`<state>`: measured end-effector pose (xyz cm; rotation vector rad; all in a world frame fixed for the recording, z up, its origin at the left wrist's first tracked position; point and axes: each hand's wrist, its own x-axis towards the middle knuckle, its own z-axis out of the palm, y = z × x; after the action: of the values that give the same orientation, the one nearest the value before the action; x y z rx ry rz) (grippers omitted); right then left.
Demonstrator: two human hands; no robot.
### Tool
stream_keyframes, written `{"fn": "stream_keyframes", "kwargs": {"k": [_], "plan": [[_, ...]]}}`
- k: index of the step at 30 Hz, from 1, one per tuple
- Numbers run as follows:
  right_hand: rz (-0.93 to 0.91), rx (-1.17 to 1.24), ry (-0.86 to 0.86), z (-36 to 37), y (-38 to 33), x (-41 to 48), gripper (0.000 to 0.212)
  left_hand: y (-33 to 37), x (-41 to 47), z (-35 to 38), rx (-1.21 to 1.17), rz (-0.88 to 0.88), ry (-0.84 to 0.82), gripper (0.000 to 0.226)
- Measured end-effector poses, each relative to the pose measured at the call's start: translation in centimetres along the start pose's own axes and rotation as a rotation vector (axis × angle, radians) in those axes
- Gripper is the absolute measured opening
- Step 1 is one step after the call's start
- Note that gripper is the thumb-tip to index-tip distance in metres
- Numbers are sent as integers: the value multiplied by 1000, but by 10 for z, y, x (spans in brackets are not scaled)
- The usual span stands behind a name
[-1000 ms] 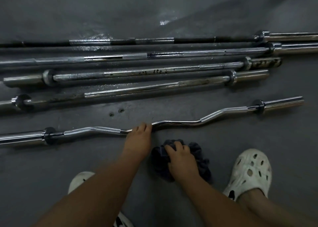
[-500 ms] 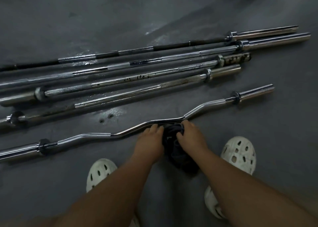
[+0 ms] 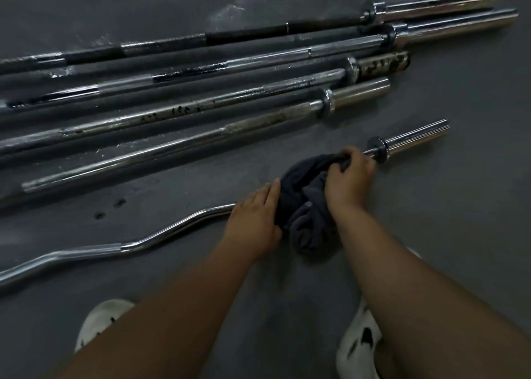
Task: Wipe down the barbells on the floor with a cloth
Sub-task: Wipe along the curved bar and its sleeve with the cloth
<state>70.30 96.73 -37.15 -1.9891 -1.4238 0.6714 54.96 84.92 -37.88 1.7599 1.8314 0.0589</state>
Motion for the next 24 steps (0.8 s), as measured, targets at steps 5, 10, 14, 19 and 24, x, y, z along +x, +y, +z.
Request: {"fn": "stream_keyframes", "kwargs": {"k": [5, 10, 14, 19, 24], "plan": [[102, 25, 251, -31, 21, 53, 28, 18, 26, 0, 26, 131, -8, 95], [-28, -129, 106, -25, 33, 62, 34, 48, 59, 10, 3, 201, -11, 94], [-281, -469, -186, -3, 31, 29, 48, 58, 69, 15, 0, 178, -16, 102], [-216, -534, -15, -22, 47, 71, 40, 60, 72, 18, -49, 156, -46, 107], [-425, -550, -226, -7, 44, 24, 48, 56, 72, 17, -133, 149, -92, 110]]}}
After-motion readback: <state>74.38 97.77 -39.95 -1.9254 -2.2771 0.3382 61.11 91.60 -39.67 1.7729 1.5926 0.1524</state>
